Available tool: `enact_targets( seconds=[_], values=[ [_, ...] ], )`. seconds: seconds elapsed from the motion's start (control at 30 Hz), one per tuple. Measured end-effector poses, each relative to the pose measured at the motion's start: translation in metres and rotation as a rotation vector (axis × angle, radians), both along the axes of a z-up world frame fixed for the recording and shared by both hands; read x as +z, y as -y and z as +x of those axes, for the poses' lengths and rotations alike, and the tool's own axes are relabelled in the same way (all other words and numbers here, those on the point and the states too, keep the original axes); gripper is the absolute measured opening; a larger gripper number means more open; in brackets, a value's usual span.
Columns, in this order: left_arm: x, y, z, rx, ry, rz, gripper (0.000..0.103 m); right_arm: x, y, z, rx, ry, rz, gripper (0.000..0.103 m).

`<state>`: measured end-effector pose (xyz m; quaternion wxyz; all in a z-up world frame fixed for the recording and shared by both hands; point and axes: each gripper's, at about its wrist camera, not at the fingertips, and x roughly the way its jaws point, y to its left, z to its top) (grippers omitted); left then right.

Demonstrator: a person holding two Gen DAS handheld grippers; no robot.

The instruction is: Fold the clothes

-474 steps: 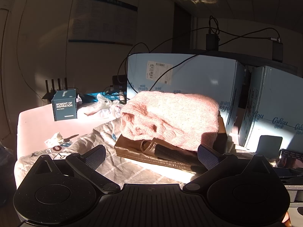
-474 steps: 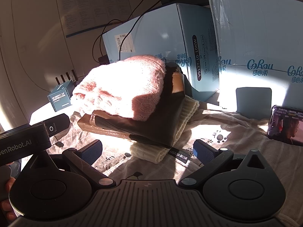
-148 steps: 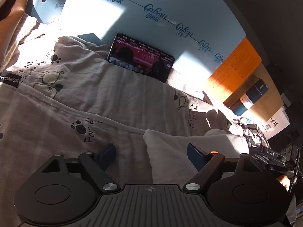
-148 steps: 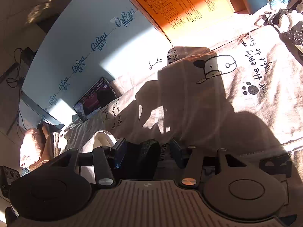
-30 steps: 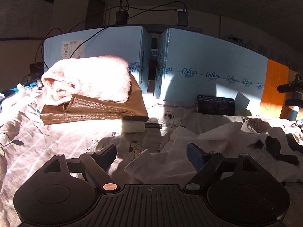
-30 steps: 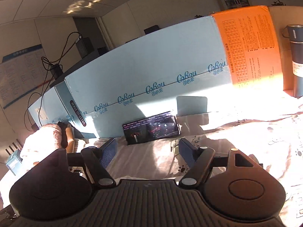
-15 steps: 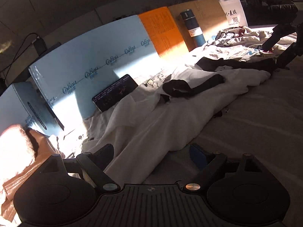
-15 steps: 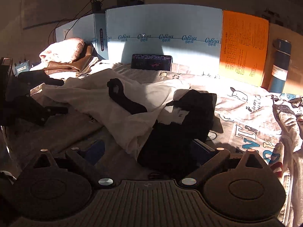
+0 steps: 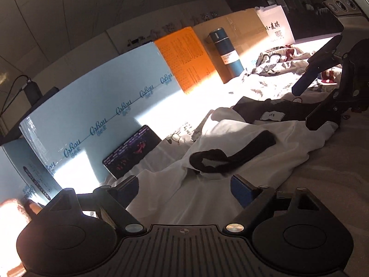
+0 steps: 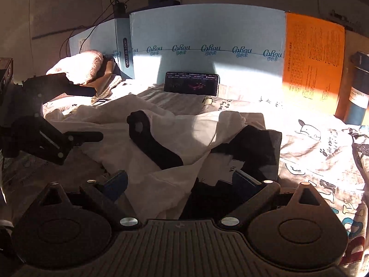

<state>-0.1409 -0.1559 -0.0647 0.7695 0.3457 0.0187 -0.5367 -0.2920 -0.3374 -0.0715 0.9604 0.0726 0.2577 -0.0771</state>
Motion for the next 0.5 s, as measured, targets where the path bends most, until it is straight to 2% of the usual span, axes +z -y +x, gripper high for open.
enact_targets(
  seconds=[0.07, 0.1, 0.13, 0.17, 0.23, 0.27, 0.3, 0.33, 0.37, 0.4, 0.43, 0.5],
  values=[
    [0.001, 0.015, 0.004, -0.007, -0.007, 0.014, 0.088, 0.002, 0.008, 0.015, -0.037, 0.020, 0.081, 0.095],
    [0.001, 0.024, 0.010, -0.005, -0.039, 0.017, 0.088, 0.002, 0.012, 0.024, -0.056, 0.016, 0.123, 0.091],
    [0.002, 0.032, 0.017, -0.001, -0.081, 0.021, 0.085, 0.001, 0.017, 0.033, -0.073, 0.003, 0.165, 0.081],
    [0.001, 0.039, 0.024, 0.005, -0.135, 0.030, 0.083, -0.001, 0.020, 0.042, -0.085, -0.015, 0.195, 0.076],
    [-0.004, 0.052, 0.037, 0.008, -0.233, 0.069, 0.063, -0.008, 0.024, 0.059, -0.106, -0.073, 0.225, 0.064],
    [-0.008, 0.056, 0.044, 0.002, -0.289, 0.091, 0.057, -0.012, 0.025, 0.065, -0.113, -0.092, 0.226, 0.060],
    [-0.010, 0.059, 0.048, -0.005, -0.334, 0.100, 0.047, -0.015, 0.025, 0.069, -0.116, -0.101, 0.218, 0.055],
    [-0.010, 0.060, 0.053, -0.018, -0.384, 0.099, 0.035, -0.018, 0.026, 0.073, -0.119, -0.110, 0.210, 0.051],
    [-0.010, 0.062, 0.059, -0.031, -0.436, 0.097, 0.030, -0.019, 0.026, 0.076, -0.111, -0.112, 0.202, 0.046],
    [-0.009, 0.063, 0.062, -0.030, -0.453, 0.086, 0.021, -0.017, 0.027, 0.078, -0.096, -0.109, 0.195, 0.036],
    [-0.007, 0.065, 0.066, -0.029, -0.469, 0.071, 0.017, -0.015, 0.027, 0.080, -0.087, -0.103, 0.185, 0.027],
    [0.000, 0.070, 0.075, -0.024, -0.491, 0.032, 0.015, -0.009, 0.029, 0.086, -0.089, -0.088, 0.153, 0.014]
  ],
)
